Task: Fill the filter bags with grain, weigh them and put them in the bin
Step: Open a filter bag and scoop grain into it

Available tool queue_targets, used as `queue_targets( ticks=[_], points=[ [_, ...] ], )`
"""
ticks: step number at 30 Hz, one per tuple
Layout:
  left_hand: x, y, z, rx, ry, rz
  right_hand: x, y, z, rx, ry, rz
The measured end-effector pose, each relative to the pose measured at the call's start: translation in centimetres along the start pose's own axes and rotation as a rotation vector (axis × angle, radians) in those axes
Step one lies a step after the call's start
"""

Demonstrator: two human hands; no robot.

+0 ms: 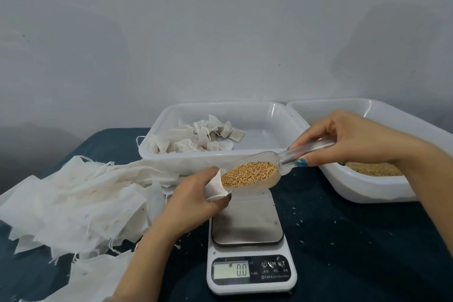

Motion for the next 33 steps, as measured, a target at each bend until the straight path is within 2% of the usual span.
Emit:
queue_targets(
  ticks=[4,11,33],
  points=[
    [-0.1,-0.4,1.0,0.009,-0.016,-0.034,0.6,0.5,-1.6,-0.054,0.042,-0.018],
    [-0.3,-1.0,1.9,-0.111,-0.002,-0.062,1.6,1.8,-3.8,-0.167,0.076,-0.036],
    [-0.2,-1.3,2.9,-0.306,-0.073,-0.068,0.8,2.4,-6.0,-0.235,0.088,-0.087]
  ],
)
Point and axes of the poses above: each hand's wrist, its own x-axis towards the middle knuckle, its own y-axis out of the back of the hand, z = x × y, the point moved 10 cm from there along x, towards the middle knuckle, and after that the axes turned 4 degrees about -y, right-handed, at the moved point
